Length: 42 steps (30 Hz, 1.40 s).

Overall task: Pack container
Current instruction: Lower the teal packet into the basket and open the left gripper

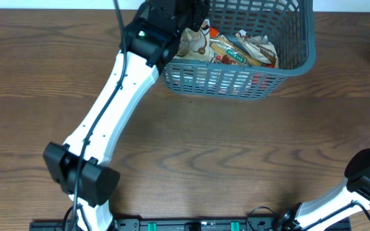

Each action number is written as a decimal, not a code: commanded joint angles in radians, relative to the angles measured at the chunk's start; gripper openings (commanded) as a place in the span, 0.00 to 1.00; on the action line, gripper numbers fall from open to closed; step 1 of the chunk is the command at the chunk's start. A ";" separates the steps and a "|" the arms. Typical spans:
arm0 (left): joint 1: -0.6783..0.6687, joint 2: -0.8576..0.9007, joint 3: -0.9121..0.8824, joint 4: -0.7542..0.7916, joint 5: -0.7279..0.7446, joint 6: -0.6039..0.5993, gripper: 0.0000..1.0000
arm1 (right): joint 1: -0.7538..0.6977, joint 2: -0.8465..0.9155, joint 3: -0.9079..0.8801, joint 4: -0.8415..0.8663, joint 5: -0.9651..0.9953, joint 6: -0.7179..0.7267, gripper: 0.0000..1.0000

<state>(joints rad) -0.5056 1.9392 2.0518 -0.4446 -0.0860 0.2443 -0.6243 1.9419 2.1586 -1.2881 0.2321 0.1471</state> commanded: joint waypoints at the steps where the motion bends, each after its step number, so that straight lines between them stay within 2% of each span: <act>1: 0.003 0.048 0.008 0.015 -0.012 0.016 0.06 | -0.006 0.008 -0.004 0.002 0.003 -0.014 0.99; 16: 0.006 0.145 0.008 0.013 -0.012 0.009 0.06 | -0.006 0.008 -0.004 0.002 0.003 -0.014 0.99; 23: 0.006 0.154 0.005 -0.035 -0.012 0.005 0.06 | -0.006 0.008 -0.004 0.002 0.003 -0.014 0.99; 42: 0.006 0.154 -0.098 -0.046 -0.012 -0.021 0.06 | -0.006 0.008 -0.004 0.002 0.003 -0.014 0.99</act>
<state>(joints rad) -0.5056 2.0823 1.9594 -0.4915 -0.0860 0.2359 -0.6243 1.9423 2.1586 -1.2881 0.2317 0.1471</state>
